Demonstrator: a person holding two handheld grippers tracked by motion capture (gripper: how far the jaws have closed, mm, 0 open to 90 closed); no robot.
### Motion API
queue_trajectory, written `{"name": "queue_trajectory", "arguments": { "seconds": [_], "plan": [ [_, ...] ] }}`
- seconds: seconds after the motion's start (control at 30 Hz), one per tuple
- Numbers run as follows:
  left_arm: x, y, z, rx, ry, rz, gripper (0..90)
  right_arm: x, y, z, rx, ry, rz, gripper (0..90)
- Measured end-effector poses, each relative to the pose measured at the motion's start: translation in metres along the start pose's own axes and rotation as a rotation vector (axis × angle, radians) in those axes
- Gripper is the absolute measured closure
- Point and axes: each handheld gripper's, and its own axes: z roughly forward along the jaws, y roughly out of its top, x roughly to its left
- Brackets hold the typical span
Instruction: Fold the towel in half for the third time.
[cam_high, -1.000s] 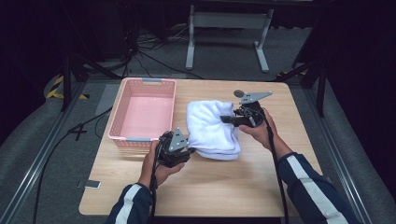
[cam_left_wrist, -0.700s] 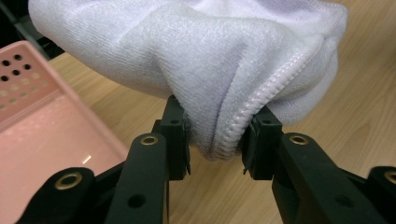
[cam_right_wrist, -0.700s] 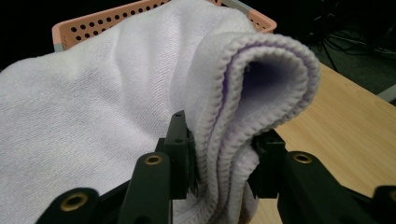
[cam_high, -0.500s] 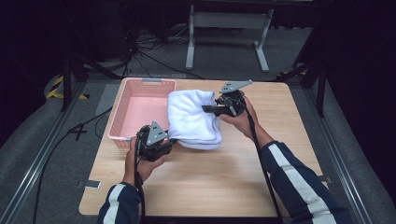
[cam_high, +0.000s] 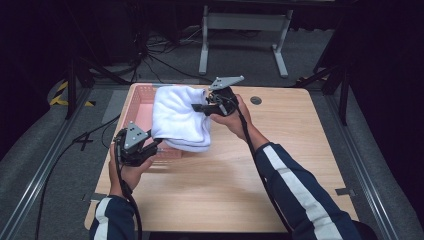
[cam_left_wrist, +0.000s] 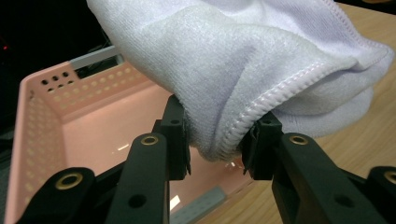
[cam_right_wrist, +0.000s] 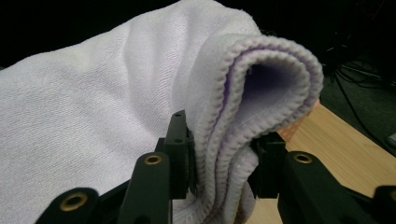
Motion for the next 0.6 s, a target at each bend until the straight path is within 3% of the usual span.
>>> {"name": "queue_trajectory", "arguments": {
  "seconds": [0.27,0.53,0.6],
  "plan": [
    [0.026,-0.012,-0.004,0.003,0.083,-0.072,66.4,0.003,0.012,0.039,0.000,0.028,0.005,65.8],
    [0.043,-0.019,-0.004,0.022,0.135,-0.090,66.3,0.007,0.020,0.064,-0.002,0.029,0.014,65.5],
    [0.049,-0.022,-0.003,0.024,0.132,-0.097,66.2,0.008,0.019,0.071,0.003,0.023,0.020,65.3]
  ]
}}
